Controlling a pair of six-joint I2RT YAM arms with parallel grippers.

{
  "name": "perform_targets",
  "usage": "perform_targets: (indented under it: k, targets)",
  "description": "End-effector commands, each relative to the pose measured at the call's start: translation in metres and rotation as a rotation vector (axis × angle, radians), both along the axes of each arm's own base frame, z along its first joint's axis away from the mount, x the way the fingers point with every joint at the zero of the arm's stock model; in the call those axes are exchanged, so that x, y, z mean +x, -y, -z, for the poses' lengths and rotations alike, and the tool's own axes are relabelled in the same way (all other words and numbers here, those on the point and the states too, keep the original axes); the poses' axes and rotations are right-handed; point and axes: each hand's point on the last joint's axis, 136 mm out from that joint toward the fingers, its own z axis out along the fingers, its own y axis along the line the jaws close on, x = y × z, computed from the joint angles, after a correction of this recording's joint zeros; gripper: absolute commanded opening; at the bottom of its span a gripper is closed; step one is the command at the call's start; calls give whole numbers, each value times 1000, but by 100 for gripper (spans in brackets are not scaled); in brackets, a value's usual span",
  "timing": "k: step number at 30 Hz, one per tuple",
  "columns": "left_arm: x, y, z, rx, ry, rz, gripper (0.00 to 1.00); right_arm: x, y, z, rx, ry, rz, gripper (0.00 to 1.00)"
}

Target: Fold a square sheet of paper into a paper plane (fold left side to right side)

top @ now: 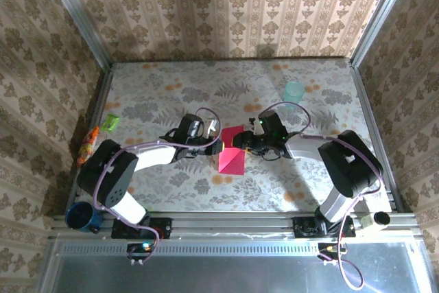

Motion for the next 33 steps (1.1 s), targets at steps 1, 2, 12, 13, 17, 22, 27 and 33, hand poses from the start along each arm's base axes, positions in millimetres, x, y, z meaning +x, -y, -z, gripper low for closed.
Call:
perform_targets:
  k: [1,2,12,13,17,22,27,33]
  targets:
    - [2,-1,3,-2,-2,-16,2,2,-13,-4,40,-1,-23,54]
    - [2,-1,8,4,-10,-16,5,2,-15,-4,39,1,-27,54]
    - [7,-5,35,40,-43,-43,22,-6,-11,9,-5,-17,-32,46]
    - [7,-6,36,43,-44,-47,23,-7,-11,11,-11,-20,-32,44]
    - [7,-8,37,47,-43,-51,26,-7,-11,13,-21,-22,-35,32]
    - [8,-11,28,43,-17,-55,30,-6,-10,10,-35,-12,-33,15]
    - [12,-22,2,35,51,-61,40,-1,-1,-6,-58,44,-21,4]
    - [15,-49,-51,3,192,-105,51,10,15,-47,-18,164,1,0]
